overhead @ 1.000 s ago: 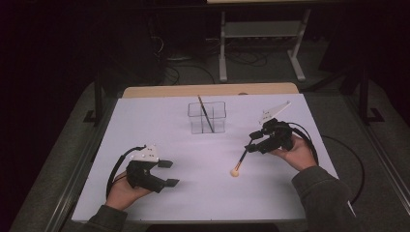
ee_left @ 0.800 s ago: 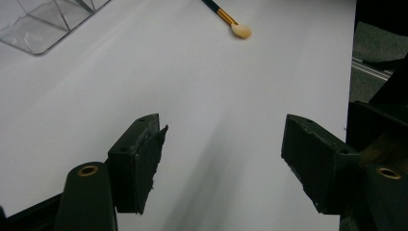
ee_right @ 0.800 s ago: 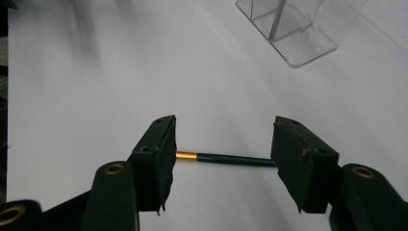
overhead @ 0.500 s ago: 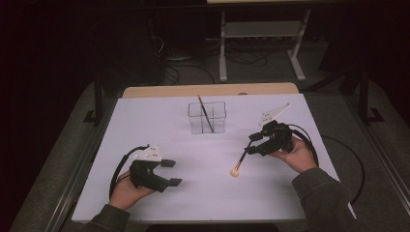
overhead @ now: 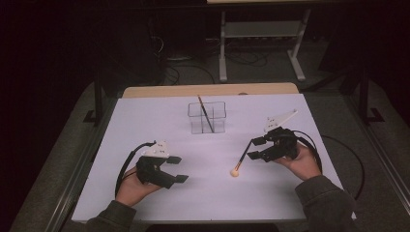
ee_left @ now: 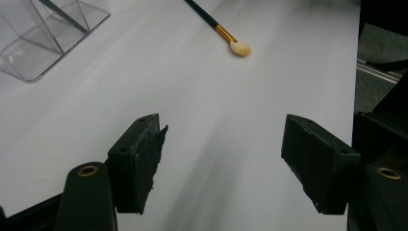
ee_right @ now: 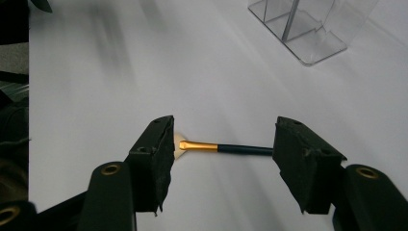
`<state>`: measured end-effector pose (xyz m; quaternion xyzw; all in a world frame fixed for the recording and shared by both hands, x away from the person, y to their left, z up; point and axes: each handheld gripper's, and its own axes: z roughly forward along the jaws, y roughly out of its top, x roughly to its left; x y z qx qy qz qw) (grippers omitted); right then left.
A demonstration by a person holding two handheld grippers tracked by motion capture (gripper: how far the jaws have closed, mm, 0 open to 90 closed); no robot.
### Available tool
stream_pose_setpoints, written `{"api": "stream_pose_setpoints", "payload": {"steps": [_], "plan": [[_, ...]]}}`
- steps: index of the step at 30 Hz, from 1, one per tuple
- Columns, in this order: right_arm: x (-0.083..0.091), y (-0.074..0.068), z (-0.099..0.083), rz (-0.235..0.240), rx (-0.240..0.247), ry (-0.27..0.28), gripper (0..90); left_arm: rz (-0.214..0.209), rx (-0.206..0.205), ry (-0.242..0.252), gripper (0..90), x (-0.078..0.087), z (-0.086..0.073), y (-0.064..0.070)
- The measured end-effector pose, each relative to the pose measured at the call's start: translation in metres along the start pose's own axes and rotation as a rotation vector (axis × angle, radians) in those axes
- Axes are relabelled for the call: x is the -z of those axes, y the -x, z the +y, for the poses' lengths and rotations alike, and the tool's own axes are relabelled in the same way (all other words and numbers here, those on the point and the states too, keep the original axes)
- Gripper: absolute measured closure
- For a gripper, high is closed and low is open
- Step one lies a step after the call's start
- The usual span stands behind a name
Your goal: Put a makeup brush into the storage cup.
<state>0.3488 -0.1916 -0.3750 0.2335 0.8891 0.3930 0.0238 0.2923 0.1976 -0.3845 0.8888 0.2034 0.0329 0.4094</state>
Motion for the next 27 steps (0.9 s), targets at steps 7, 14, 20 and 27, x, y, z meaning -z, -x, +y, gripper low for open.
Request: {"api": "stream_pose_setpoints", "payload": {"steps": [7, 14, 20, 27], "plan": [[0.005, -0.005, -0.007, -0.011, 0.002, 0.011, 38.3, -0.024, 0.013, -0.003, 28.7, -0.009, 0.011, -0.001], [0.008, -0.008, -0.018, -0.019, -0.003, 0.022, 37.6, -0.020, 0.010, -0.018, 28.6, -0.020, 0.022, -0.002], [0.011, -0.010, -0.028, -0.027, -0.014, 0.037, 36.6, -0.020, 0.007, -0.026, 28.5, -0.031, 0.029, 0.000], [0.015, -0.010, -0.039, -0.036, -0.033, 0.050, 35.9, -0.026, -0.001, -0.020, 27.3, -0.041, 0.036, 0.000]]}}
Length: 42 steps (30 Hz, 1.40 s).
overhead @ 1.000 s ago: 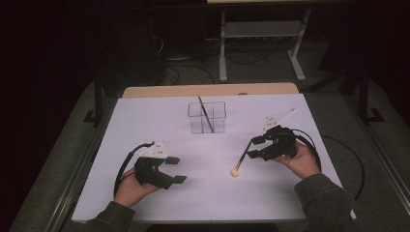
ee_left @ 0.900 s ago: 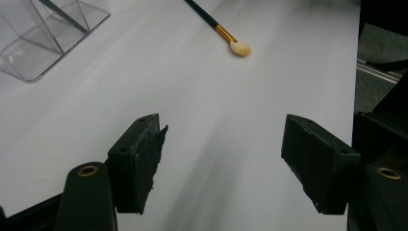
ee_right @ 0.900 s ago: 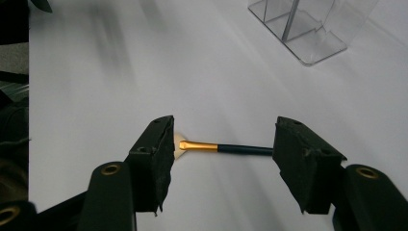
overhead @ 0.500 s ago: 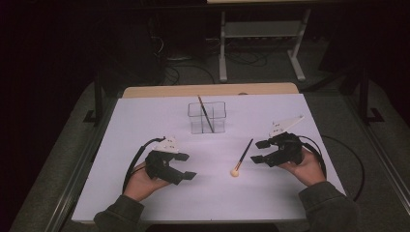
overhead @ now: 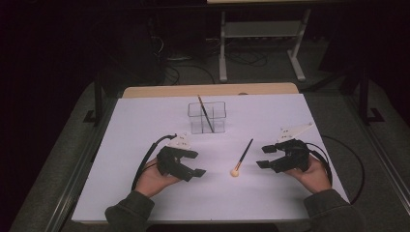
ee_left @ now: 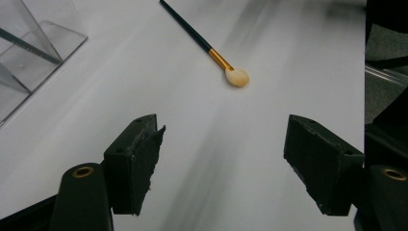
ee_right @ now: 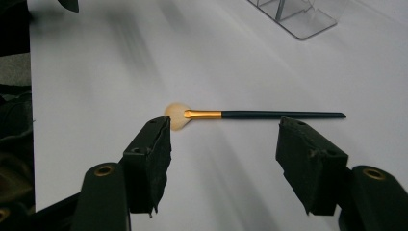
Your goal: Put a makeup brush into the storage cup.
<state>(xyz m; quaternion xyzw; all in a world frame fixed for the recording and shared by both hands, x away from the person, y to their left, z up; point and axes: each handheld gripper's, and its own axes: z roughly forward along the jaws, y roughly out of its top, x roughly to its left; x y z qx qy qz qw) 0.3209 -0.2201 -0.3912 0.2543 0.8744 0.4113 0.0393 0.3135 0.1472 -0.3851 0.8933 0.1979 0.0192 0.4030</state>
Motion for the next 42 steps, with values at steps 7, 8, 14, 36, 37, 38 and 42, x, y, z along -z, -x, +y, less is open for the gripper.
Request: {"api": "stream_pose_setpoints", "payload": {"steps": [7, 8, 14, 36, 37, 38, 42], "plan": [[0.000, 0.000, -0.010, -0.001, -0.008, 0.000, 34.7, 0.003, 0.008, -0.003, 27.0, -0.008, 0.005, 0.000], [0.000, -0.001, -0.011, -0.003, -0.015, 0.002, 34.7, 0.006, -0.001, -0.007, 27.0, -0.009, 0.006, -0.001], [0.001, -0.002, -0.014, -0.005, -0.016, 0.006, 34.4, 0.005, -0.007, -0.011, 27.3, -0.016, 0.014, 0.000], [0.002, -0.001, -0.027, -0.022, -0.033, 0.010, 31.9, -0.001, -0.033, -0.052, 28.6, -0.043, 0.046, -0.003], [0.002, -0.001, -0.028, -0.020, -0.031, 0.008, 31.6, -0.002, -0.029, -0.055, 28.7, -0.044, 0.048, -0.003], [0.002, -0.001, -0.028, -0.023, -0.036, 0.007, 31.0, -0.001, -0.030, -0.054, 28.9, -0.046, 0.049, -0.004], [0.003, -0.001, -0.031, -0.022, -0.041, 0.009, 30.9, 0.001, -0.026, -0.064, 29.5, -0.053, 0.055, -0.005]]}}
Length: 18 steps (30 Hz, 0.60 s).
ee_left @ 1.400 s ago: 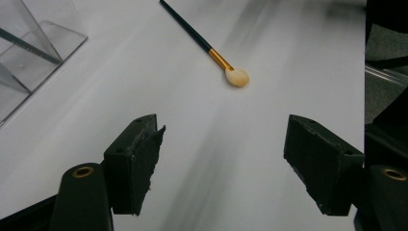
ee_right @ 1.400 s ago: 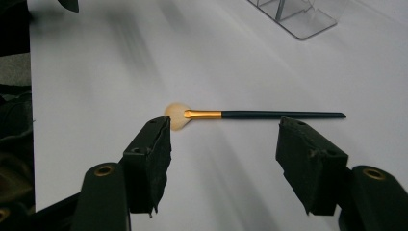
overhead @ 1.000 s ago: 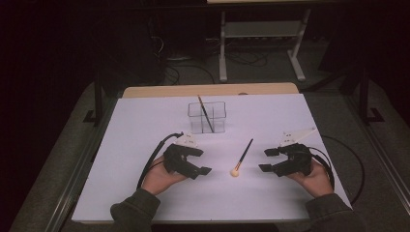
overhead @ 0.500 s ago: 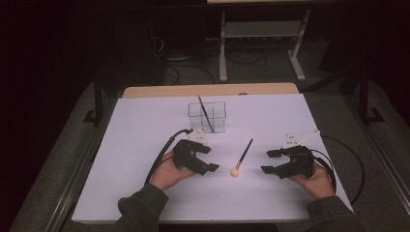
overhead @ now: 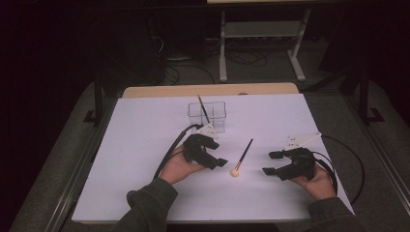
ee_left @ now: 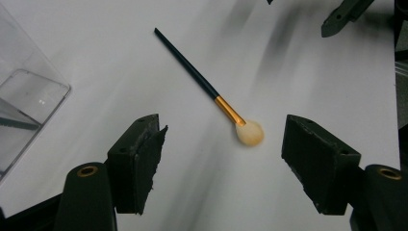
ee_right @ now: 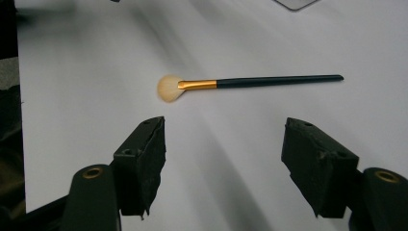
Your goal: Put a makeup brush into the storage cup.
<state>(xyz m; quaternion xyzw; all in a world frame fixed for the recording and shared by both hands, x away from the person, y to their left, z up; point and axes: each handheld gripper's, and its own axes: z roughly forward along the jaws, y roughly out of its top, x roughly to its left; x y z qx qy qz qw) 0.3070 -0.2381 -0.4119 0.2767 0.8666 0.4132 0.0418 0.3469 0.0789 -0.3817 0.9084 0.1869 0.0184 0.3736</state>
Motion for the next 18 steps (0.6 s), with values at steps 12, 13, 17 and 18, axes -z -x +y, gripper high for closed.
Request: {"api": "stream_pose_setpoints", "payload": {"steps": [12, 13, 17, 18], "plan": [[-0.001, 0.001, -0.004, -0.017, -0.003, -0.006, 28.3, -0.010, 0.018, -0.013, 31.9, -0.022, 0.015, -0.001], [-0.001, 0.001, -0.004, -0.019, -0.004, -0.007, 28.2, -0.011, 0.022, -0.014, 32.1, -0.024, 0.016, 0.000], [0.000, 0.000, -0.005, -0.021, -0.001, -0.003, 27.9, -0.009, 0.010, -0.036, 32.6, -0.031, 0.021, 0.001], [0.000, 0.000, -0.006, -0.022, -0.001, -0.004, 27.7, -0.006, 0.016, -0.032, 32.7, -0.034, 0.022, 0.002]]}}
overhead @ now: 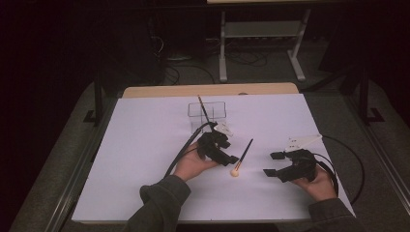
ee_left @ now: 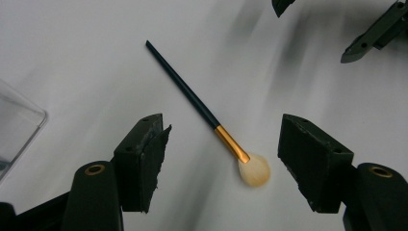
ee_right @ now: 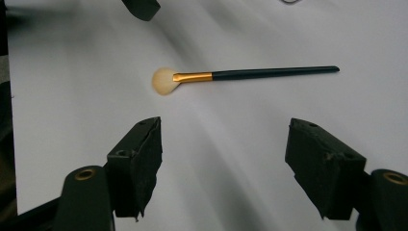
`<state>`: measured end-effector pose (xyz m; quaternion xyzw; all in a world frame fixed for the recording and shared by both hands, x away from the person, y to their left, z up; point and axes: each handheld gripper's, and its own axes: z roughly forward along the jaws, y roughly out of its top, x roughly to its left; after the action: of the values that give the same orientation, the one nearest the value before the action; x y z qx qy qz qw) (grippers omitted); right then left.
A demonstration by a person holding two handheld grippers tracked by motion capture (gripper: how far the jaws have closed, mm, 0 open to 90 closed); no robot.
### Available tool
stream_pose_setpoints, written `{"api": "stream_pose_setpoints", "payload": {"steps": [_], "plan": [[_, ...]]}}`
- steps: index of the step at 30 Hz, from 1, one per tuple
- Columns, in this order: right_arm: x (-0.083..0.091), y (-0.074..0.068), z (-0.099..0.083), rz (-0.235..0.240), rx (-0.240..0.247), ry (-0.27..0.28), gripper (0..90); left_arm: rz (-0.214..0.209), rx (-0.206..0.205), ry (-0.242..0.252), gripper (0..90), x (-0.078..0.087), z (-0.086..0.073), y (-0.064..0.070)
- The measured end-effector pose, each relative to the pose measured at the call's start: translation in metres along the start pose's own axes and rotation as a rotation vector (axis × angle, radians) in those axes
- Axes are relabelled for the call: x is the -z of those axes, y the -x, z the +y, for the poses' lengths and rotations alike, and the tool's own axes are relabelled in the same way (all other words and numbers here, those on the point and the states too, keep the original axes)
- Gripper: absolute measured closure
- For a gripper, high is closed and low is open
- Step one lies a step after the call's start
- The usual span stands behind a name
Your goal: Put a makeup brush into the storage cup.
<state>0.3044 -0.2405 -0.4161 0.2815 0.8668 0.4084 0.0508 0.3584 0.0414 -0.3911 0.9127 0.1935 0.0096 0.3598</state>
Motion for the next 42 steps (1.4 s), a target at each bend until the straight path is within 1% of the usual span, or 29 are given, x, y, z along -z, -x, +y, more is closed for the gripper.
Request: {"api": "stream_pose_setpoints", "payload": {"steps": [2, 3, 4, 9, 10, 12, 14, 18, 19, 20, 21, 24, 26, 29, 32, 33, 34, 35, 38, 39, 40, 42], "plan": [[0.000, 0.000, -0.001, -0.003, 0.002, -0.003, 27.7, 0.000, 0.006, -0.007, 32.7, -0.003, 0.002, 0.001], [0.000, 0.000, -0.002, -0.004, 0.004, -0.004, 27.5, -0.002, -0.006, -0.016, 32.7, -0.005, 0.002, 0.001], [0.000, -0.001, -0.002, -0.005, 0.003, -0.002, 27.5, -0.002, 0.002, -0.014, 32.9, -0.008, 0.002, 0.002], [0.001, -0.001, -0.003, -0.005, -0.003, -0.001, 26.5, -0.006, 0.012, -0.034, 34.7, -0.015, 0.003, -0.001], [0.001, -0.001, -0.003, -0.006, -0.003, -0.001, 26.5, -0.004, 0.019, -0.036, 35.3, -0.017, 0.003, 0.000], [0.001, -0.002, -0.004, -0.005, -0.002, -0.004, 26.5, -0.005, 0.007, -0.046, 36.8, -0.020, 0.003, -0.001], [0.000, -0.002, -0.004, -0.005, 0.001, -0.005, 26.5, -0.008, 0.009, -0.047, 38.6, -0.024, 0.004, 0.000], [0.000, -0.002, -0.003, -0.006, 0.003, -0.005, 26.4, -0.005, 0.024, -0.063, 41.8, -0.031, 0.004, 0.001], [0.000, -0.002, -0.003, -0.006, 0.000, -0.005, 26.4, -0.004, 0.016, -0.070, 43.0, -0.032, 0.004, 0.001], [0.001, -0.002, -0.004, -0.005, -0.001, -0.003, 26.4, -0.008, 0.018, -0.067, 44.2, -0.034, 0.004, 0.002], [0.001, -0.002, -0.004, -0.003, -0.002, -0.002, 26.4, -0.007, 0.008, -0.077, 45.3, -0.035, 0.004, 0.002], [0.000, -0.002, -0.004, 0.003, 0.005, -0.003, 26.6, -0.007, 0.003, -0.085, 47.4, -0.039, 0.004, 0.002], [0.000, -0.002, -0.003, 0.004, 0.006, -0.005, 26.7, -0.007, 0.012, -0.084, 48.7, -0.042, 0.003, 0.002], [0.000, -0.002, -0.003, 0.004, 0.006, -0.006, 26.7, -0.007, 0.007, -0.093, 50.3, -0.045, 0.004, 0.002], [0.000, -0.002, -0.003, 0.006, 0.007, -0.005, 26.8, -0.004, 0.017, -0.097, 52.3, -0.048, 0.003, 0.002], [0.000, -0.002, -0.003, 0.006, 0.008, -0.005, 26.8, -0.008, 0.036, -0.099, 52.8, -0.049, 0.003, 0.002], [0.000, -0.002, -0.003, 0.007, 0.007, -0.005, 26.8, -0.008, 0.041, -0.100, 53.5, -0.049, 0.003, 0.002], [0.000, -0.002, -0.003, 0.008, 0.006, -0.005, 26.8, -0.008, 0.028, -0.107, 54.1, -0.050, 0.003, 0.002], [0.000, -0.002, -0.003, 0.013, 0.007, -0.001, 26.9, -0.002, 0.029, -0.113, 57.0, -0.051, 0.003, 0.002], [0.000, -0.002, -0.003, 0.013, 0.008, -0.001, 26.9, -0.004, 0.037, -0.114, 58.1, -0.052, 0.003, 0.002], [0.000, -0.002, -0.003, 0.014, 0.008, -0.001, 26.9, -0.002, 0.026, -0.118, 59.4, -0.052, 0.003, 0.002], [0.000, -0.002, -0.003, 0.015, 0.007, -0.001, 26.9, 0.003, 0.028, -0.127, 61.1, -0.054, 0.002, 0.002]]}}
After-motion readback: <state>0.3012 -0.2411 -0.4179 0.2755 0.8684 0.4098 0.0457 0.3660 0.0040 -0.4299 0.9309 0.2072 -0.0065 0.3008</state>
